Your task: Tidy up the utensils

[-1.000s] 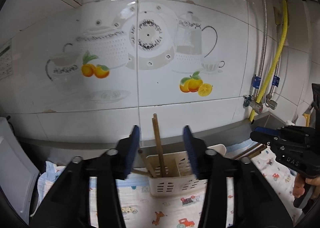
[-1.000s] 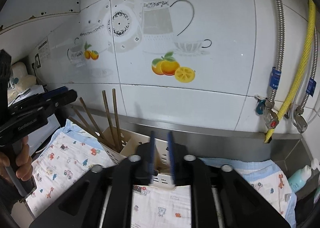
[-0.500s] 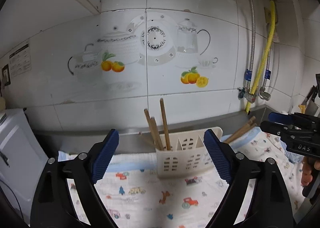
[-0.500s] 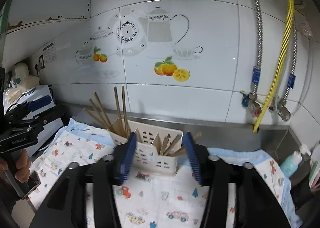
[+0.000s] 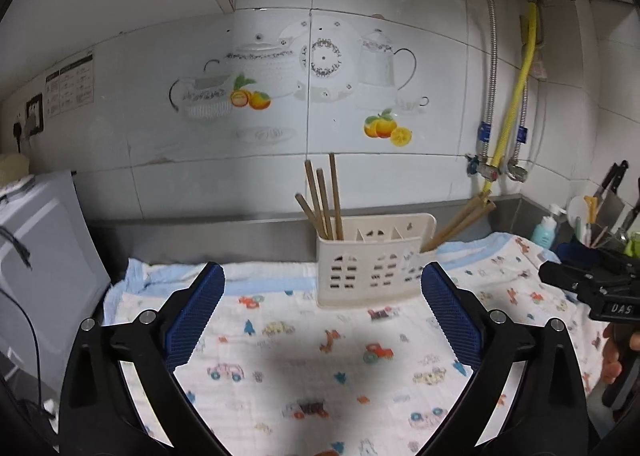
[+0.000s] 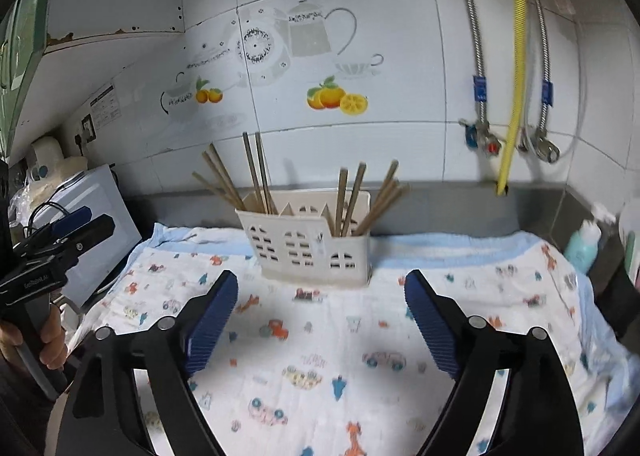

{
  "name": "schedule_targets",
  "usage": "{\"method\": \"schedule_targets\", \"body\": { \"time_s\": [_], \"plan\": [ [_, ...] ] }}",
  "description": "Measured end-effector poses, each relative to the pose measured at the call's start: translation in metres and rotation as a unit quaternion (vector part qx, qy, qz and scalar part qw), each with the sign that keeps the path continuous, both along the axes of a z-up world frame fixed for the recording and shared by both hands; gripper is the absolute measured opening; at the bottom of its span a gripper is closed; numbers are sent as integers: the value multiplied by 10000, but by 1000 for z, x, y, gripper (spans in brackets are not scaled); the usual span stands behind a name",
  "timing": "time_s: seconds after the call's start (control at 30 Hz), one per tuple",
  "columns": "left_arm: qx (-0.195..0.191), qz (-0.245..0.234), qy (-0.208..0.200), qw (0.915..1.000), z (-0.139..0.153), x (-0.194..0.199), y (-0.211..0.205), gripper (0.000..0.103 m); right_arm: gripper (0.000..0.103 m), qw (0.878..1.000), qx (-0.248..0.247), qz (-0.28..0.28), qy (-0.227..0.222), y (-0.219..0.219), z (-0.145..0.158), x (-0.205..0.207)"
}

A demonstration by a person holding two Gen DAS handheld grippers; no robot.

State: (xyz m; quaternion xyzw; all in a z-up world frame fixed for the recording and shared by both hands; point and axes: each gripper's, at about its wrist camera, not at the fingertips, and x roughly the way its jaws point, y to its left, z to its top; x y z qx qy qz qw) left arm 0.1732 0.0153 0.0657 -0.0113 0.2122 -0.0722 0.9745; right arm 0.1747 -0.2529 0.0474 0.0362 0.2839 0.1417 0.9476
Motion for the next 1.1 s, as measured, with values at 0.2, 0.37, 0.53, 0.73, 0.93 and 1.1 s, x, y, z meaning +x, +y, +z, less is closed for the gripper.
{"method": "schedule_targets", "body": {
  "time_s": [0.2, 0.37, 0.53, 0.73, 0.93, 1.1],
  "plan": [
    [156, 152, 45, 9998, -11, -24, 7, 98, 89, 9998, -164, -21, 55, 3, -12, -25],
    [229, 252, 155, 9993, -21, -42, 11, 98, 90, 9992, -387, -126, 30, 9, -18, -45],
    [184, 169, 349, 9991, -35, -60, 12, 98, 90, 9990, -412, -152, 108, 13, -27, -64],
    [181, 124, 500, 9985, -48, -75, 11, 98, 90, 9976, -658, -165, 133, 20, -35, -81],
    [116, 108, 519, 9985, -54, -87, 13, 98, 91, 9978, -602, -264, 107, 18, -36, -93],
    [118, 131, 543, 9984, -56, -93, 15, 98, 91, 9973, -650, -325, 119, 19, -37, -99]
  ]
}}
